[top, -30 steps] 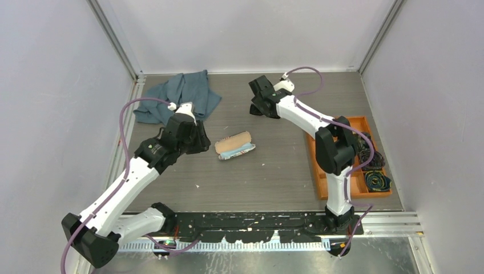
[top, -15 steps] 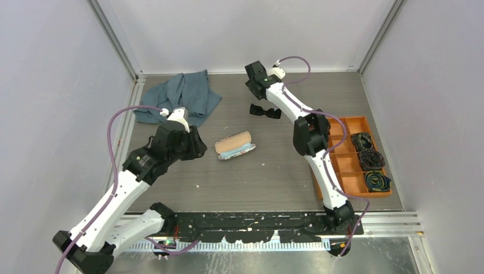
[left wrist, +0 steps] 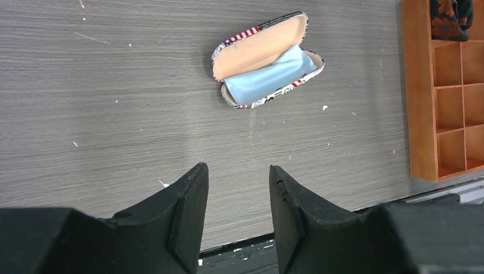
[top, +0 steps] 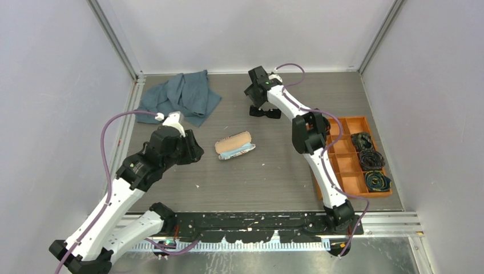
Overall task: Organize the sunglasses
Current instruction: Adjust the sunglasses at the center of the board, then pick up the sunglasses from the center of the board, then place the sunglasses in the sunglasses case.
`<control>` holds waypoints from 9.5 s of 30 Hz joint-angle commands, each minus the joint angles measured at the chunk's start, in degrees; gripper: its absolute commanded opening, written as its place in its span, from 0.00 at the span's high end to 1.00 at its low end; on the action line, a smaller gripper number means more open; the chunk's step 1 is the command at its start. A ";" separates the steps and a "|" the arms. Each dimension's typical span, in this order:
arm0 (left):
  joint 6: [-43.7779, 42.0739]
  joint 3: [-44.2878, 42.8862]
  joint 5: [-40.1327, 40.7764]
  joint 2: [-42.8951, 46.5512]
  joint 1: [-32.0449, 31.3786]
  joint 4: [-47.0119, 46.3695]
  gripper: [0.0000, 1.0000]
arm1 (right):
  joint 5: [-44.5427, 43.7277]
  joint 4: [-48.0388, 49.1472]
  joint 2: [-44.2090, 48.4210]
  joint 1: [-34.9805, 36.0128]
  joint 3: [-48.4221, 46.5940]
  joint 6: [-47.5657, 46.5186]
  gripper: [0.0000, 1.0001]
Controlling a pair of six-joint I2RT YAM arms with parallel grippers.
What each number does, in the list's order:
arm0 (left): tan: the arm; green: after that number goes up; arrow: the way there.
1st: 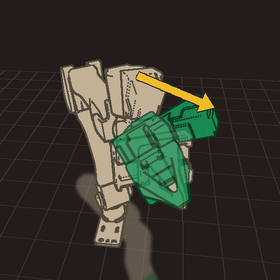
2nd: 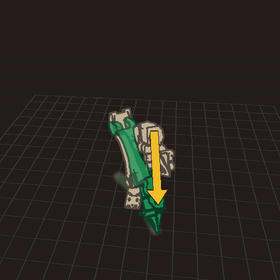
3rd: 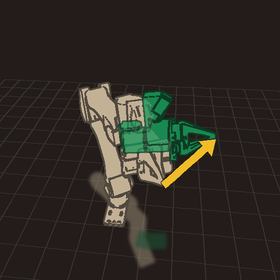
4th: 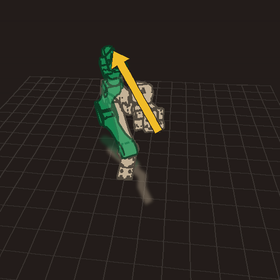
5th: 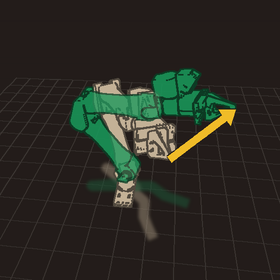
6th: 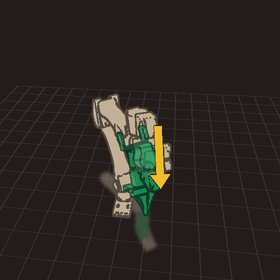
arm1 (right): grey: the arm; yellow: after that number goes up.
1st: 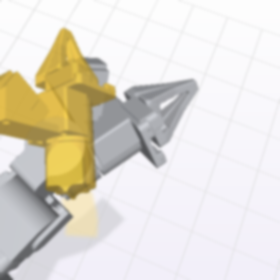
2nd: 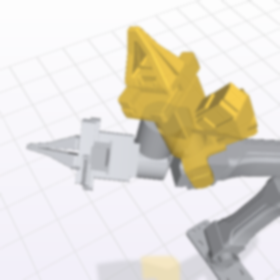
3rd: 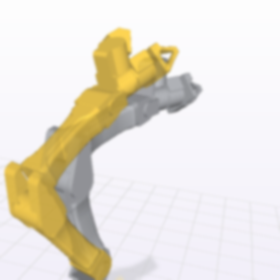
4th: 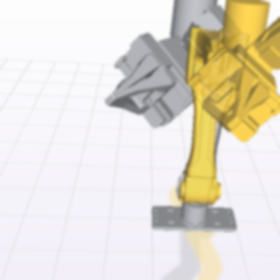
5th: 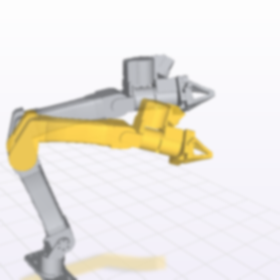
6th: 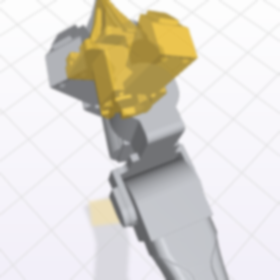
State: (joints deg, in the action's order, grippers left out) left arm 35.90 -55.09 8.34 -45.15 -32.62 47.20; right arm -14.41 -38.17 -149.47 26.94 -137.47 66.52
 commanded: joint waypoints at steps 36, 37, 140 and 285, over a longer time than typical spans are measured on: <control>1.71 0.37 -2.27 0.36 -0.05 -0.83 0.55 | -6.68 3.13 35.25 1.19 46.25 3.85 0.33; 1.74 0.44 -2.35 0.45 -0.05 -0.66 0.56 | -6.88 3.48 35.03 1.18 46.24 3.56 0.33; 2.64 2.93 -6.41 -1.47 -0.05 -2.07 0.55 | 2.96 -2.84 33.79 3.09 40.92 -40.83 0.87; 3.12 0.82 -15.50 -7.44 11.62 3.25 0.52 | -1.95 40.18 53.57 32.88 81.01 -117.50 0.17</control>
State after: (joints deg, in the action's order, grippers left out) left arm 39.00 -53.82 -6.15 -53.84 -21.30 52.07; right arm -13.96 0.38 -100.66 59.16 -56.45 -51.00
